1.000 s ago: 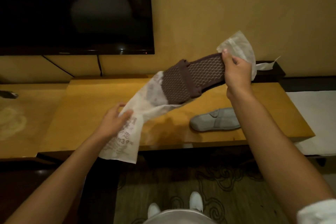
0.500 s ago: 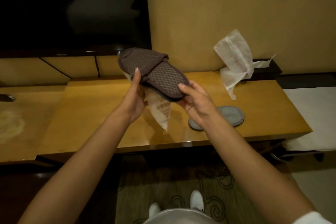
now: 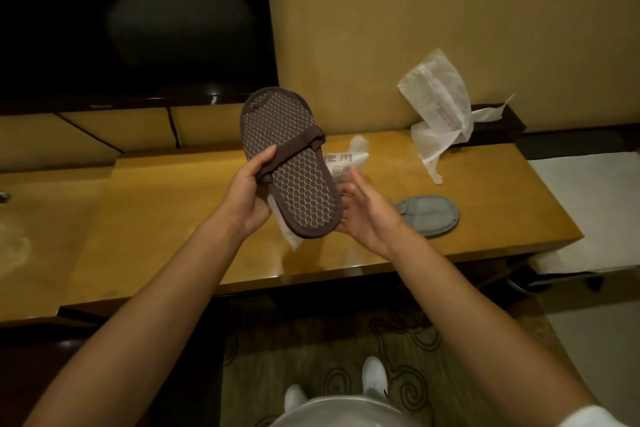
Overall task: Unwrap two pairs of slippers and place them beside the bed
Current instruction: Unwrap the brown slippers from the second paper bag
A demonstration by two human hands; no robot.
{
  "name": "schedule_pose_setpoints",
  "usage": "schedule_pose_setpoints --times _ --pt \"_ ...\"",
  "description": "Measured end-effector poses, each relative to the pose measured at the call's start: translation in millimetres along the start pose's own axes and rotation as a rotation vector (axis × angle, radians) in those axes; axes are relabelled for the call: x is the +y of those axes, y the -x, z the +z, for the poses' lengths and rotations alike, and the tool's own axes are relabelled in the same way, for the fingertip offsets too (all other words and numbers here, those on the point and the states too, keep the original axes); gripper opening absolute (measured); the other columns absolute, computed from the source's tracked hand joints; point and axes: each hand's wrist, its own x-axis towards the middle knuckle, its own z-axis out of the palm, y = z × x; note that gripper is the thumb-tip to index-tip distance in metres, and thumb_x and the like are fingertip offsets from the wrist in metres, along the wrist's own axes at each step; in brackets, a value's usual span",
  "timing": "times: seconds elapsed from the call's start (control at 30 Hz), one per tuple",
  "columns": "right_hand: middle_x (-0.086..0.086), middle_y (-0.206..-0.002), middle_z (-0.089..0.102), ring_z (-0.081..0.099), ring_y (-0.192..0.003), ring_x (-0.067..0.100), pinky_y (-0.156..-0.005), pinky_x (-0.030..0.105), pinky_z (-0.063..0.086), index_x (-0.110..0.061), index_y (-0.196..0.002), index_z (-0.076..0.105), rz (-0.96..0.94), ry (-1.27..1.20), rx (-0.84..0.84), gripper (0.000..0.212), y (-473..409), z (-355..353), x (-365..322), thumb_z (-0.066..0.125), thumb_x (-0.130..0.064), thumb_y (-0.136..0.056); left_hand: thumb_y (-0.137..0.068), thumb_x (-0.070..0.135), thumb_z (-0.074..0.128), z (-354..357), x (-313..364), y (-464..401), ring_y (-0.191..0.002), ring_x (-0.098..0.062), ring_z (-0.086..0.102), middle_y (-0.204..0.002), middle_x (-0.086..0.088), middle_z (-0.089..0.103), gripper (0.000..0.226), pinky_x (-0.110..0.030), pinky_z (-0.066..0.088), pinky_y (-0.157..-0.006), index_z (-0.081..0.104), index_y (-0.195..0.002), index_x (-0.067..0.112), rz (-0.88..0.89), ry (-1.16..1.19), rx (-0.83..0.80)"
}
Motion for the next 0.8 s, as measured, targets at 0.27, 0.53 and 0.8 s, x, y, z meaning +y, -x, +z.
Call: schedule_pose_setpoints --times 0.27,0.53,0.8 --pt "0.008 -0.106 0.076 0.071 -0.085 0.022 -0.07 0.035 0.06 -0.019 -0.114 0.069 -0.041 0.082 0.173 0.037 -29.2 -10.2 17.1 0.071 -0.047 -0.09 -0.097 0.029 0.06 -17.1 -16.8 -7.4 -0.096 -0.023 0.073 -0.108 -0.008 0.077 0.03 -0.035 0.06 -0.086 0.069 -0.117 0.008 -0.065 -0.15 -0.018" --pt "-0.001 -0.088 0.078 0.076 -0.082 0.02 -0.06 0.03 0.059 -0.02 -0.093 0.072 -0.252 0.266 0.667 0.003 -37.5 -75.3 -30.4 0.071 -0.018 -0.094 -0.099 0.043 0.061 -81.2 -54.2 -44.0 -0.116 -0.024 0.066 -0.125 -0.003 0.073 0.04 -0.041 0.052 -0.096 0.066 -0.128 0.016 -0.18 -0.339 0.199" --pt "0.005 -0.105 0.077 0.075 -0.098 0.021 -0.083 0.037 0.062 -0.016 -0.106 0.072 -0.35 0.377 0.592 0.02 -64.5 -143.0 -115.1 0.07 -0.005 -0.09 -0.092 0.041 0.072 -133.2 -118.6 -74.1 -0.107 -0.035 0.067 -0.123 -0.016 0.07 0.054 -0.047 0.056 -0.093 0.062 -0.13 0.003 -0.212 -0.987 0.476"
